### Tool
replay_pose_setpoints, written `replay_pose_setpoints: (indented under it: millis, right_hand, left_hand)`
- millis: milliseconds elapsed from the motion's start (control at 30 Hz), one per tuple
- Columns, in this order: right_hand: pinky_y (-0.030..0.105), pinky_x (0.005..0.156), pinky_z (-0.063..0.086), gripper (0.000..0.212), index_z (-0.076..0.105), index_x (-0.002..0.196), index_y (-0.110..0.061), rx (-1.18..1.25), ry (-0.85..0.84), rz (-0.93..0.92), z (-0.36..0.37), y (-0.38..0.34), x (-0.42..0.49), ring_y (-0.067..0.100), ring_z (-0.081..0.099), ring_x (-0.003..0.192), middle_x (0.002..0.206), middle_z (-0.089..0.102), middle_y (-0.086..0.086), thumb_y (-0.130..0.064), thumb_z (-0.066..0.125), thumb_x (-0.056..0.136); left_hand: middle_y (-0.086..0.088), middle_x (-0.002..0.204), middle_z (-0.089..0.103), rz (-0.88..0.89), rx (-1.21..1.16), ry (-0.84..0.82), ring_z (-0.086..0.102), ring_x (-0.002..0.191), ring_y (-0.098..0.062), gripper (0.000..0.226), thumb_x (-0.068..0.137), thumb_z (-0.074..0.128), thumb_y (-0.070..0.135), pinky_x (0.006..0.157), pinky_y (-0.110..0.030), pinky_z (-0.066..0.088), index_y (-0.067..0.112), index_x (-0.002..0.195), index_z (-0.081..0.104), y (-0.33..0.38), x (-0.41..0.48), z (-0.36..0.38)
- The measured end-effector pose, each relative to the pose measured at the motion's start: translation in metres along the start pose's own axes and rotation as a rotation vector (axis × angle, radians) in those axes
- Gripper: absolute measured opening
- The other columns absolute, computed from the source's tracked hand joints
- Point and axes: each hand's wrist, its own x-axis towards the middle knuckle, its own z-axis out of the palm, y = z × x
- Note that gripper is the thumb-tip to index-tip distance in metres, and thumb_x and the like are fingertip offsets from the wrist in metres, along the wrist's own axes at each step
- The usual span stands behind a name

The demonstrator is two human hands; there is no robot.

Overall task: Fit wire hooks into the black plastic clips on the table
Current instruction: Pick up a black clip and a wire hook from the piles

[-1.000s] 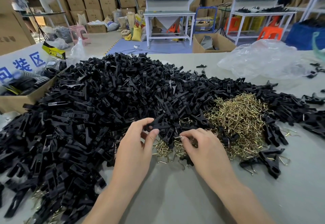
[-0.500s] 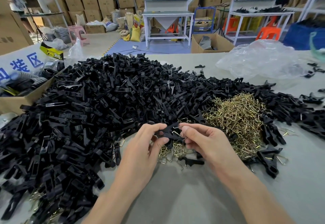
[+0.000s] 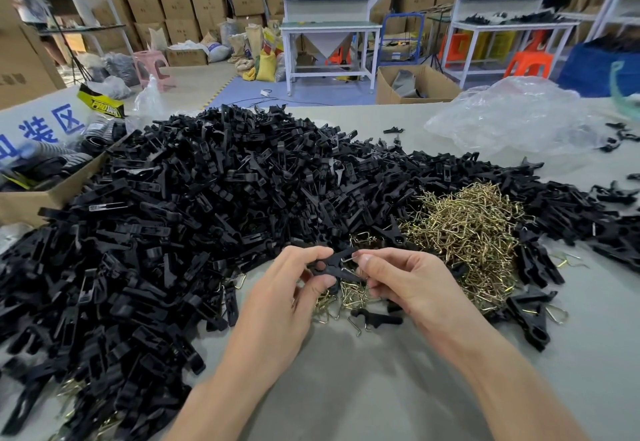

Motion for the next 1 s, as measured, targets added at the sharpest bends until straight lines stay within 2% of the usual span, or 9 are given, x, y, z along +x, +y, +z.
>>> replay_pose_setpoints:
  millis: [233,367,500,633,700,767,833,900,1000]
  right_hand:
    - [0.019,0.071,0.053,0.048,0.082,0.096,-0.022,0.09,-0.039,0.014,-0.001,0.003,0.002,0.007,0.063,0.07,0.079,0.072,0.0,-0.053,0.086,0.06]
    - [0.018,0.067,0.055,0.039,0.082,0.093,-0.017,0.221,-0.095,0.051,-0.002,0.003,0.003,0.007,0.063,0.066,0.078,0.072,0.001,-0.038,0.088,0.06]
    - [0.02,0.063,0.056,0.037,0.08,0.087,-0.019,0.279,-0.048,0.06,0.001,0.0,0.003,0.012,0.064,0.062,0.078,0.071,0.006,-0.03,0.089,0.053]
    - [0.022,0.064,0.056,0.061,0.068,0.111,-0.01,0.318,-0.041,0.088,0.003,-0.002,0.002,0.015,0.065,0.065,0.083,0.07,0.009,-0.025,0.089,0.055]
    - [0.025,0.068,0.057,0.052,0.071,0.113,-0.012,0.371,-0.106,0.117,0.003,-0.003,0.0,0.016,0.067,0.072,0.091,0.071,0.01,-0.023,0.086,0.064]
    - [0.032,0.079,0.06,0.042,0.072,0.119,-0.018,0.398,-0.21,0.144,0.006,-0.006,-0.003,0.021,0.07,0.091,0.108,0.072,0.012,-0.024,0.083,0.079]
    - [0.046,0.099,0.055,0.051,0.064,0.133,-0.019,0.434,-0.329,0.144,0.012,-0.007,-0.005,0.032,0.064,0.117,0.127,0.067,0.016,-0.033,0.078,0.086]
    - [0.056,0.109,0.044,0.072,0.058,0.139,-0.017,0.51,-0.406,0.14,0.02,-0.007,-0.008,0.038,0.055,0.127,0.133,0.063,0.017,-0.043,0.083,0.077]
    - [0.057,0.11,0.042,0.08,0.056,0.141,-0.015,0.548,-0.475,0.102,0.03,-0.008,-0.012,0.038,0.053,0.13,0.142,0.058,0.017,-0.053,0.081,0.074]
  left_hand:
    - [0.03,0.103,0.058,-0.038,-0.033,0.01,0.059,0.089,0.0,0.031,0.093,0.067,0.023,0.073,-0.006,0.041,0.043,0.116,0.06,0.003,0.0,-0.001]
    - [0.028,0.102,0.059,-0.069,-0.056,0.005,0.06,0.087,-0.004,0.034,0.092,0.07,0.021,0.073,-0.008,0.042,0.047,0.113,0.06,0.004,-0.001,-0.001]
    - [0.027,0.104,0.061,-0.072,-0.054,0.003,0.06,0.087,-0.003,0.034,0.092,0.069,0.023,0.073,-0.009,0.042,0.048,0.113,0.059,0.005,0.0,-0.001]
    - [0.027,0.103,0.062,-0.093,-0.091,-0.005,0.061,0.09,-0.001,0.034,0.092,0.069,0.023,0.075,-0.008,0.042,0.05,0.11,0.059,0.006,0.0,-0.002]
    - [0.026,0.102,0.065,-0.131,-0.142,-0.007,0.062,0.09,-0.004,0.032,0.092,0.068,0.025,0.074,-0.009,0.044,0.051,0.107,0.06,0.008,0.0,-0.003]
    - [0.02,0.098,0.069,-0.164,-0.264,0.001,0.065,0.084,-0.006,0.03,0.092,0.068,0.027,0.07,-0.011,0.047,0.052,0.106,0.061,0.011,0.0,-0.002]
    - [0.011,0.091,0.07,-0.168,-0.431,-0.002,0.064,0.072,-0.005,0.022,0.092,0.07,0.031,0.062,-0.019,0.051,0.048,0.105,0.064,0.017,-0.001,0.0]
    - [0.006,0.092,0.071,-0.173,-0.58,-0.035,0.066,0.075,-0.012,0.017,0.09,0.068,0.039,0.062,-0.034,0.057,0.043,0.106,0.066,0.024,-0.003,0.004]
    - [0.009,0.101,0.074,-0.167,-0.67,-0.077,0.07,0.089,-0.009,0.022,0.083,0.07,0.045,0.071,-0.025,0.057,0.045,0.105,0.068,0.03,-0.005,0.011]
